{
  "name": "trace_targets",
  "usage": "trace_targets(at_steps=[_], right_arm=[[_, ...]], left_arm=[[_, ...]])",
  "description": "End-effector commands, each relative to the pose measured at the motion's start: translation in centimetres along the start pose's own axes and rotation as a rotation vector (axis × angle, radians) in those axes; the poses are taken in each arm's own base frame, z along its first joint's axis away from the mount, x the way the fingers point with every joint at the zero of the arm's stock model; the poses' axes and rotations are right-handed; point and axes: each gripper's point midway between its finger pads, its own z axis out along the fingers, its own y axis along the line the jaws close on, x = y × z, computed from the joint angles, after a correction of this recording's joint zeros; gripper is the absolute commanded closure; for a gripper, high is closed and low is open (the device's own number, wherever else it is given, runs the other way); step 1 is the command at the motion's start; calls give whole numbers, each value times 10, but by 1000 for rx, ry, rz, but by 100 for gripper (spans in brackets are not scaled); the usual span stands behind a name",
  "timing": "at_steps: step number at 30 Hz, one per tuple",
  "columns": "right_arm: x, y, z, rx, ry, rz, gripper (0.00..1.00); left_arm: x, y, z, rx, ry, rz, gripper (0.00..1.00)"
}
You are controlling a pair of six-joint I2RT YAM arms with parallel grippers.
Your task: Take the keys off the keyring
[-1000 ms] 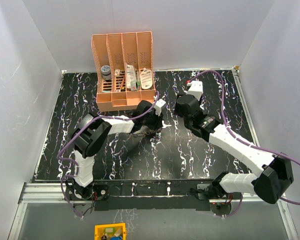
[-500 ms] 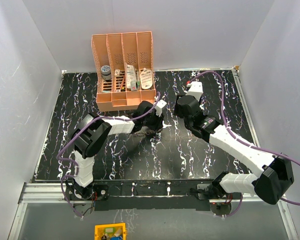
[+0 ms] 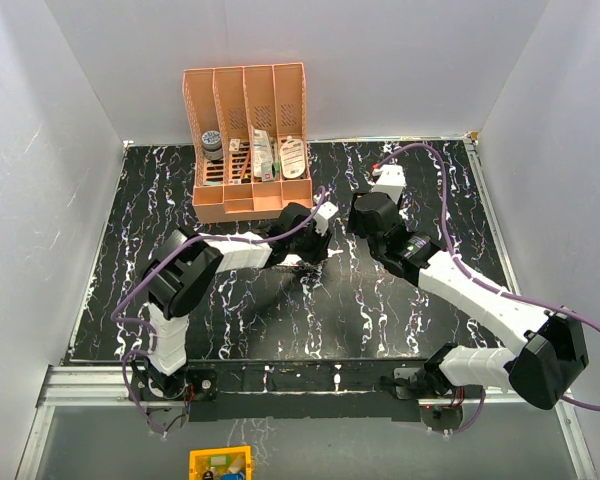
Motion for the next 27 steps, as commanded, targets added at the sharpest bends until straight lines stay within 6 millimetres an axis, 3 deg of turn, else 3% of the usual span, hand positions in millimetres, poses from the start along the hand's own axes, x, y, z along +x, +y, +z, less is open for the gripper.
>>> trace_targets(at_steps=[1,7,18,27], right_arm=[[-19,3,-5,-27,-66,39,49],[-15,5,-4,-36,-57,34,49],[-19,6,-5,-42,-61,33,44],[-18,8,-4,-50,-60,34,42]], left_arm=[[-45,-9,-25,-14,-92,47,68],[-67,-9,-42,-45,-150,80,67],[-37,0,-25,-79,-59,85,67],[-33,-10,-25,-59,-40,98,67]])
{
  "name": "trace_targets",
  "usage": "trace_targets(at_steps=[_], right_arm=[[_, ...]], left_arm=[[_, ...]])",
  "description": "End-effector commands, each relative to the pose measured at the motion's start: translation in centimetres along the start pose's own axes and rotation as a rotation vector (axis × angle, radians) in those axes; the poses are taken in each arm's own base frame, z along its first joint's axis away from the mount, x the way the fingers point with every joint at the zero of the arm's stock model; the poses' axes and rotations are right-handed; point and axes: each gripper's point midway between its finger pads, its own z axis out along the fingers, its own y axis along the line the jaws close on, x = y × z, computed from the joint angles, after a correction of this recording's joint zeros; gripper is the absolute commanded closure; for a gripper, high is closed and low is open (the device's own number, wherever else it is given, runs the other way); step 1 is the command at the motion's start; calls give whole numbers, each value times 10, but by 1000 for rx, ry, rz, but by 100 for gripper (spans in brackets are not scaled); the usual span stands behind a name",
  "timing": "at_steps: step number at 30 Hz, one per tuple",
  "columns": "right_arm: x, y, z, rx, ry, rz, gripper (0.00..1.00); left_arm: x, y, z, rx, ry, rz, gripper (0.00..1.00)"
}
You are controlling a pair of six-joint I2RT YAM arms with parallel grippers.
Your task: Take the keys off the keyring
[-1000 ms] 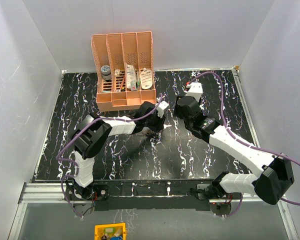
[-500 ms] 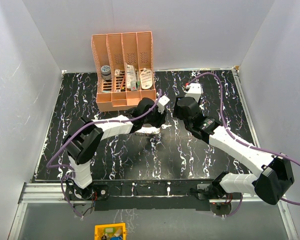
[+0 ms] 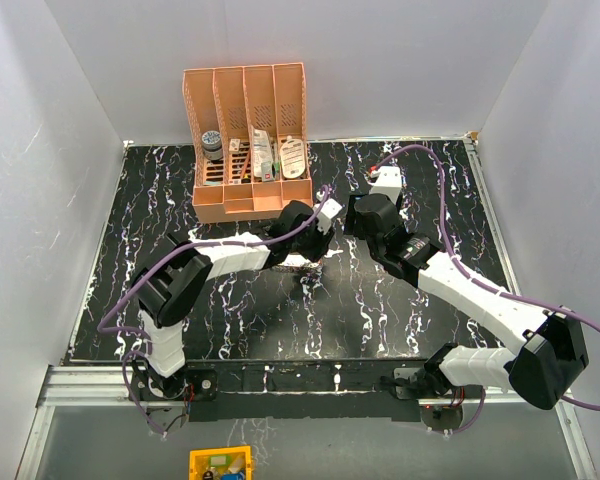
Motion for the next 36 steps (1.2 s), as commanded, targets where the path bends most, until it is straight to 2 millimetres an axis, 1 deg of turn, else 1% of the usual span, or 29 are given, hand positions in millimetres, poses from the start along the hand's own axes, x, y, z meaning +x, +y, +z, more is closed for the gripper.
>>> trace_targets(at_steps=[1,6,12,20,32,36], right_arm=[[-23,5,-5,-27,-66,49,42],[-21,5,-5,-25,-65,47,42],[-20,4,-5,-23,-63,44,41],[-19,3,-6,-24,-62,46,41],[-18,4,-5,-26,-58,45,41],[-18,4,-5,-28,-58,47,37]], left_arm=[[-10,-8,-5,11,-7,25,67],[-2,-11,-6,8,7,21,67],[6,-8,-5,-7,28,15,67],[13,-4,-2,-28,48,25,68],[17,-8,-1,-10,55,10,67],[20,-10,1,-5,60,4,66]])
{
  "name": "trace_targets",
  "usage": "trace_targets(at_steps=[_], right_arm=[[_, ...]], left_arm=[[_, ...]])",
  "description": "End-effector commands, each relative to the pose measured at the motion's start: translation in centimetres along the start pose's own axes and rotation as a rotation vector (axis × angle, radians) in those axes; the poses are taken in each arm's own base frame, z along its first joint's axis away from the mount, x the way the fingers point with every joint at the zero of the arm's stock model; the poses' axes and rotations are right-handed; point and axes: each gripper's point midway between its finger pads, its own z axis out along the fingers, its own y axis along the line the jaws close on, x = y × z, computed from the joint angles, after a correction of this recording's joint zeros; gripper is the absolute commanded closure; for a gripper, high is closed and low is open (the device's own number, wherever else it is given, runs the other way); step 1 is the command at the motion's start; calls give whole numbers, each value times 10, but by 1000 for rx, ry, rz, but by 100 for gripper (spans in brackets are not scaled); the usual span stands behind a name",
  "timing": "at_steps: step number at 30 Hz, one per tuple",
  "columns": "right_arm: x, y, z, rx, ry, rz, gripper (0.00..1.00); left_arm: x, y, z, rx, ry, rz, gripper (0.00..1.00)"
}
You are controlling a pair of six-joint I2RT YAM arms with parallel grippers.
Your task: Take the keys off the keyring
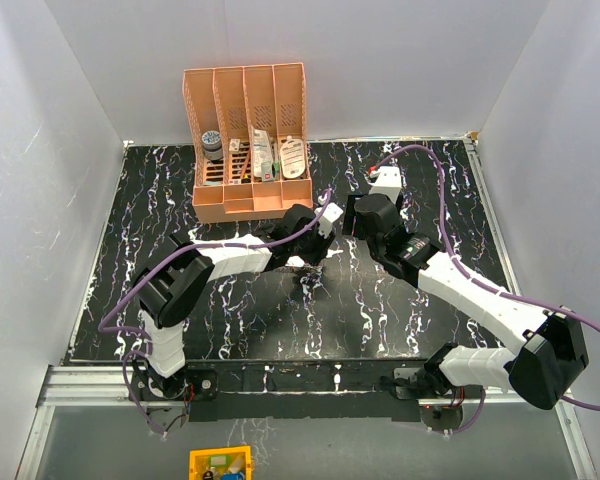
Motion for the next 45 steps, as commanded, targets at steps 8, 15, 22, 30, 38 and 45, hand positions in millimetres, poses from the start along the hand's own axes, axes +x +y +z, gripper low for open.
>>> trace_targets(at_steps=[8,15,22,30,38,45], right_arm=[[-22,-3,-7,4,-79,57,37],[-42,-12,-17,32,-144,70,37],[-35,-8,-15,8,-123,71,36],[-28,-4,-13,-9,-103,70,37],[-21,-2,-11,-20,-84,62,36],[-23,-2,-12,-19,-89,67,36]], left_arm=[[18,-4,6,4,39,-3,60],[25,-4,11,0,52,-2,61],[22,-3,12,-4,38,-4,64],[9,-2,9,-10,2,-1,63],[6,0,10,-23,-9,-13,63],[10,3,14,-36,11,0,67]])
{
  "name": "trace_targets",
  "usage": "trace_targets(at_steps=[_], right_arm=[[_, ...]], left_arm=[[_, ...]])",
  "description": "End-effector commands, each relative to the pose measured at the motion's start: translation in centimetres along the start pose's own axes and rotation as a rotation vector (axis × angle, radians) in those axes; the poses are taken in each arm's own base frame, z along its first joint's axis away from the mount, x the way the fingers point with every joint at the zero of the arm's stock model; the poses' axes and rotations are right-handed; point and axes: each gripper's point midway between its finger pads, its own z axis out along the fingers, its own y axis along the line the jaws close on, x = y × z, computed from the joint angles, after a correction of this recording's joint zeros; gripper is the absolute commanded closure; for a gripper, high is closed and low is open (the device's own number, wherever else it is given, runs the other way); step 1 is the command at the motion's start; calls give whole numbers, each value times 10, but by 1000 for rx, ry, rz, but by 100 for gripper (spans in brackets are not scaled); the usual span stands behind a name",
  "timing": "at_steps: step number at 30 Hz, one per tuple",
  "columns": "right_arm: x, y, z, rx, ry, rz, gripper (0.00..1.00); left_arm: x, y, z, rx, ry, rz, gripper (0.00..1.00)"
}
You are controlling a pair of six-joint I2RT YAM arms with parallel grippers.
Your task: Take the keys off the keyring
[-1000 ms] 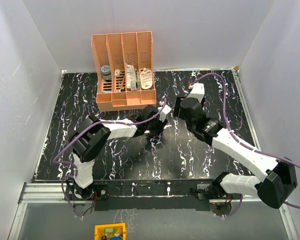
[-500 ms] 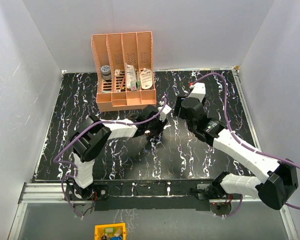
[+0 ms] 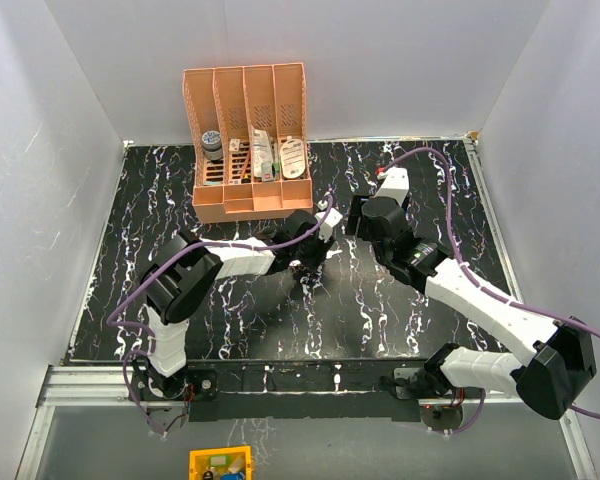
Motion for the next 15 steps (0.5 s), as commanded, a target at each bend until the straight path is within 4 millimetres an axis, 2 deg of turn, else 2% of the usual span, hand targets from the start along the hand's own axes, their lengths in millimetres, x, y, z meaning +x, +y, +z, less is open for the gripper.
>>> trace_targets(at_steps=[1,5,8,12,15], right_arm=[[-14,3,-1,-8,-48,39,36],[-16,1,-2,-4,-54,42,36],[-17,1,-3,-4,-56,46,36],[-16,0,-3,3,-58,47,36],[-16,-2,-2,11,-60,47,37]], left_arm=[[-8,-1,1,-8,-10,8,72],[-4,-1,2,-5,0,8,83],[-1,0,2,-13,12,10,100],[-4,0,-3,-9,7,13,100],[-19,1,-13,-16,-22,12,100]])
